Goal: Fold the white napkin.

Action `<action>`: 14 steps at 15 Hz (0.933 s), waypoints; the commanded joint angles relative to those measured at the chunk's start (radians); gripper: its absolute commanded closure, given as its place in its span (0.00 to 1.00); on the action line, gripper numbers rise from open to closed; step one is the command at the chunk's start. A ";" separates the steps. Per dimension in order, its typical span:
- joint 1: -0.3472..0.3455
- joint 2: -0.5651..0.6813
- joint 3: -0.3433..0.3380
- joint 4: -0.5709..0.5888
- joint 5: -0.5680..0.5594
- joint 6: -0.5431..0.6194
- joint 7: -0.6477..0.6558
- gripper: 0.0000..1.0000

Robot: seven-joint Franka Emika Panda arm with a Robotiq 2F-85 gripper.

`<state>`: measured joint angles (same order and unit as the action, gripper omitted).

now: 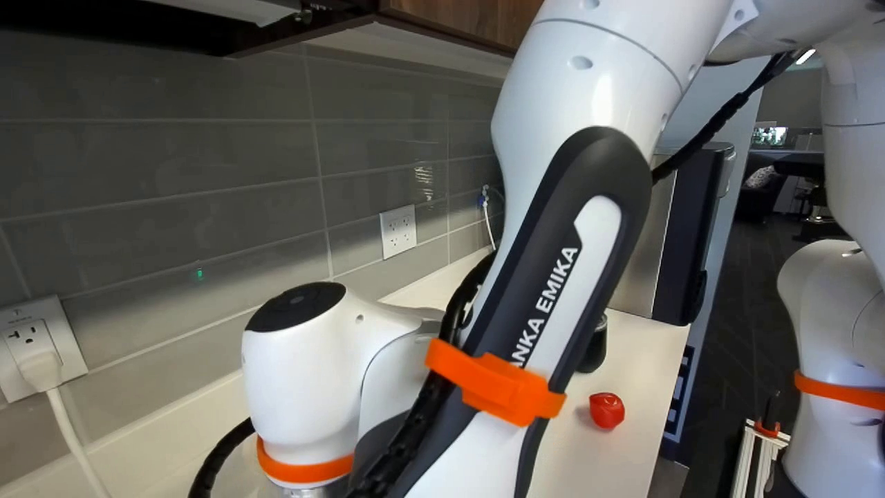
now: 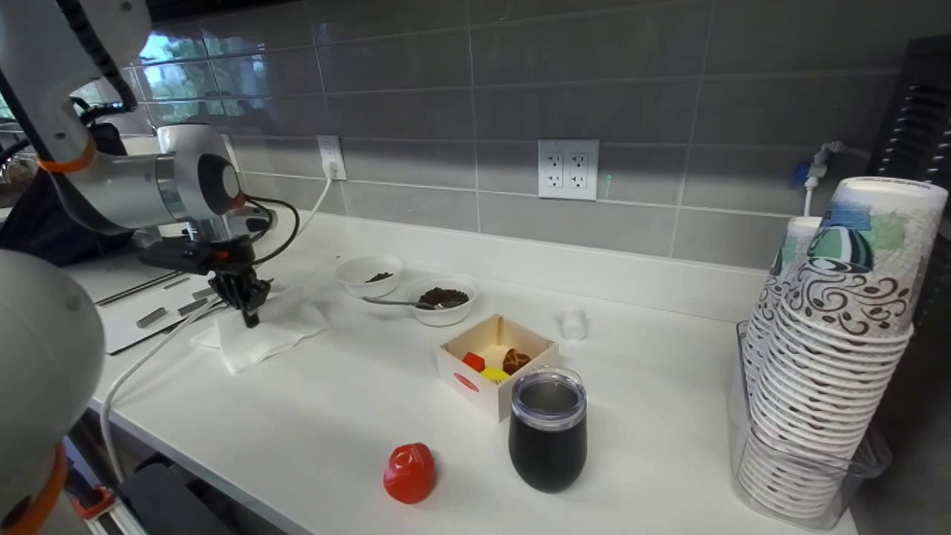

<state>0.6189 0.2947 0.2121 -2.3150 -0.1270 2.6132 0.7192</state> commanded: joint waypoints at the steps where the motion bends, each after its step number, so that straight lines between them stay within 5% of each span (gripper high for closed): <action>1: -0.037 -0.173 0.021 -0.065 0.000 -0.131 -0.048 0.99; 8: -0.159 -0.387 0.072 -0.051 -0.114 -0.618 -0.105 0.99; 14: -0.215 -0.314 0.133 -0.040 -0.259 -0.880 -0.081 0.99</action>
<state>0.4308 -0.0570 0.3076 -2.3481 -0.3022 1.8186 0.6217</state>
